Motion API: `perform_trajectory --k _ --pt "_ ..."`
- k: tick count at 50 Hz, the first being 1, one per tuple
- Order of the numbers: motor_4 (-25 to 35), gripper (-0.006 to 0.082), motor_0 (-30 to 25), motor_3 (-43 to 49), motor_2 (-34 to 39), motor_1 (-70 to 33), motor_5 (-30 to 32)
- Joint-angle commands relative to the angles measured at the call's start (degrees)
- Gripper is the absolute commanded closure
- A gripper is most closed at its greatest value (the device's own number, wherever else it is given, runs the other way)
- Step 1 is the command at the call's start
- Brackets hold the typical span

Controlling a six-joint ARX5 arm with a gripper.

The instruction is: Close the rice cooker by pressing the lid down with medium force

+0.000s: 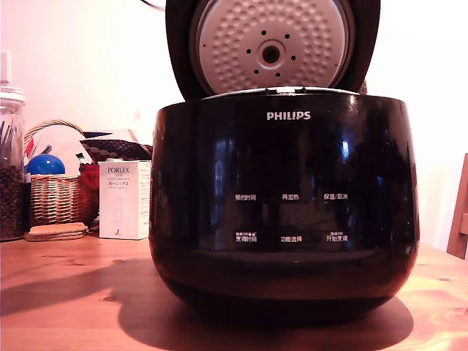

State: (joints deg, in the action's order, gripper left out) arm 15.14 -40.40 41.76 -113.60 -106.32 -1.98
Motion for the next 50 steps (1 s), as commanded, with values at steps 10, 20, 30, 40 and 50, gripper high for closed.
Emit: perform_trajectory --k 10,20,30,40,50 --pt "-4.55 0.0789 -2.1 -15.52 21.55 11.1 -4.11" --pt "-7.34 0.0789 -4.28 -23.39 29.44 14.53 -5.44" --pt "-9.7 0.0789 -6.84 -28.35 33.7 15.85 -6.05" --pt "-12.22 0.0789 -9.2 -28.98 34.16 16.35 -6.6" --pt "-13.77 0.0789 -10.43 -29.03 34.6 17.4 -6.62"
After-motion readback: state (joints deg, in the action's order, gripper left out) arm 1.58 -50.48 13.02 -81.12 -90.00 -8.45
